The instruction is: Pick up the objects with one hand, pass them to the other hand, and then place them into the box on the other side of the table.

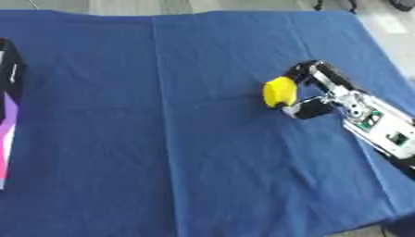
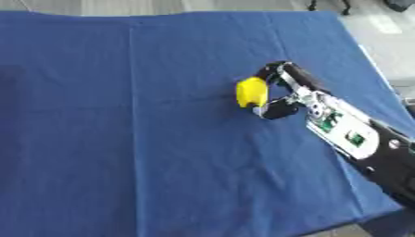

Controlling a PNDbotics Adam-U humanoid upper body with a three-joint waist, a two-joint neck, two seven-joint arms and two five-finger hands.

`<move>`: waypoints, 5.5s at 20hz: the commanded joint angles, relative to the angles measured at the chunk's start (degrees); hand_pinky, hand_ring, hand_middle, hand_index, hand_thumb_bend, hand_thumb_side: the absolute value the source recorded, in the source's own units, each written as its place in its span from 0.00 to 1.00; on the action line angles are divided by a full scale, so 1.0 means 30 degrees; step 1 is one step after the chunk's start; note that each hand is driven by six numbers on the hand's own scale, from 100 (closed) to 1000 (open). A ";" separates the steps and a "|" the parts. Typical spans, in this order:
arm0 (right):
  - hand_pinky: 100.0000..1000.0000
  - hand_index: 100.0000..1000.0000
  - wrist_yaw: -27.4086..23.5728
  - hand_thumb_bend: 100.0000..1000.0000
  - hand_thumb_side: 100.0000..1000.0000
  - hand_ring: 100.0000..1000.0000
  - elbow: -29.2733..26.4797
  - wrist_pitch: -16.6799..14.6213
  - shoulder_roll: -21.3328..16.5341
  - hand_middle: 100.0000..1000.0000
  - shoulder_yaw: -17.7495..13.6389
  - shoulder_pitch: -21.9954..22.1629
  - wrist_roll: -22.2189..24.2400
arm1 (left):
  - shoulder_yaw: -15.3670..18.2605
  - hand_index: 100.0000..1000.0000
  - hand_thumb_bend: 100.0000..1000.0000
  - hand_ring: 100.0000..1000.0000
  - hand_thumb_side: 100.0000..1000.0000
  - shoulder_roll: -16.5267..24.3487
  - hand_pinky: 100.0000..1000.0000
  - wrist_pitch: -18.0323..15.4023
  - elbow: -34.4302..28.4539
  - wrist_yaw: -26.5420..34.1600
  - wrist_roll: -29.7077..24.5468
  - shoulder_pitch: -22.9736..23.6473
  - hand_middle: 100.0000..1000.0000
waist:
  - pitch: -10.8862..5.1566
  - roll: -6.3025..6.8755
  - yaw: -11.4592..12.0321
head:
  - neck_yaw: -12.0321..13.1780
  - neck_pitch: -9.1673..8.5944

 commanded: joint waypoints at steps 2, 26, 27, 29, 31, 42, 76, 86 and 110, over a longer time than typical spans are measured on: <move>0.69 0.56 -0.0595 0.25 0.00 0.62 -0.0453 -0.0112 -0.0409 0.42 -0.0149 0.0099 -0.0777 | 0.0232 0.69 0.00 0.68 0.29 0.0508 1.00 -0.0028 -0.0306 -0.0071 0.0219 -0.0266 0.60 | -0.0213 -0.0008 -0.0046 | 0.0017 -0.0029; 0.58 0.54 -0.5006 0.10 0.00 0.56 -0.1579 -0.5131 -0.0793 0.45 0.0946 -0.3033 -0.2596 | -0.0426 0.73 0.00 0.68 0.31 -0.0768 1.00 0.0068 -0.0025 0.0988 -0.0288 -0.1953 0.64 | -0.3163 0.0974 -0.1082 | 0.0461 0.1471; 0.58 0.55 -0.5124 0.09 0.00 0.56 -0.1579 -0.5300 -0.0608 0.45 0.1181 -0.3341 -0.2677 | -0.0461 0.73 0.00 0.68 0.32 -0.0917 1.00 0.0208 0.0073 0.1091 -0.0275 -0.2253 0.64 | -0.3252 0.1016 -0.1083 | 0.0398 0.1481; 0.58 0.55 -0.5251 0.09 0.00 0.56 -0.1579 -0.5534 -0.0276 0.45 0.1668 -0.3997 -0.2837 | -0.0510 0.73 0.00 0.68 0.33 -0.1201 1.00 0.0471 0.0244 0.1292 -0.0207 -0.2876 0.64 | -0.3400 0.1099 -0.1059 | 0.0251 0.1489; 0.58 0.55 -0.5104 0.09 0.00 0.56 -0.1579 -0.5725 0.0044 0.46 0.2274 -0.4662 -0.2860 | -0.0599 0.73 0.00 0.68 0.34 -0.1492 1.00 0.0623 0.0415 0.1410 -0.0162 -0.3685 0.64 | -0.3533 0.1186 -0.0995 | 0.0040 0.1491; 0.56 0.56 -0.3750 0.09 0.00 0.55 -0.1579 -0.4418 0.1905 0.47 0.5065 -0.6934 -0.4831 | -0.2405 0.75 0.00 0.71 0.23 -0.3476 1.00 0.0698 0.1088 0.0369 -0.1524 -0.7252 0.67 | -0.3801 0.1381 -0.0638 | -0.0863 0.1492; 0.56 0.56 -0.1684 0.12 0.00 0.55 -0.1579 -0.3784 0.2925 0.47 0.8218 -0.8878 -0.4703 | -0.6442 0.84 0.04 0.83 0.27 -0.7531 1.00 0.0197 0.5756 -0.8285 -1.1079 -0.9885 0.73 | -0.3452 0.1380 -0.0436 | -0.1646 0.1492; 0.56 0.55 -0.1126 0.13 0.00 0.55 -0.1579 -0.4065 0.3134 0.47 0.8553 -0.8827 -0.4390 | -0.5966 0.85 0.08 0.83 0.20 -0.7555 1.00 0.1147 0.5578 -1.0179 -1.0843 -0.9739 0.73 | -0.3438 0.1291 -0.0377 | -0.1665 0.1492; 0.56 0.55 -0.1060 0.13 0.00 0.55 -0.1579 -0.5401 0.3311 0.47 0.8929 -0.9104 -0.4214 | -0.5737 0.88 0.10 0.82 0.21 -0.9109 1.00 0.0612 0.8752 -1.2136 -1.0254 -0.9341 0.72 | -0.3266 0.1161 -0.0534 | -0.1447 0.1492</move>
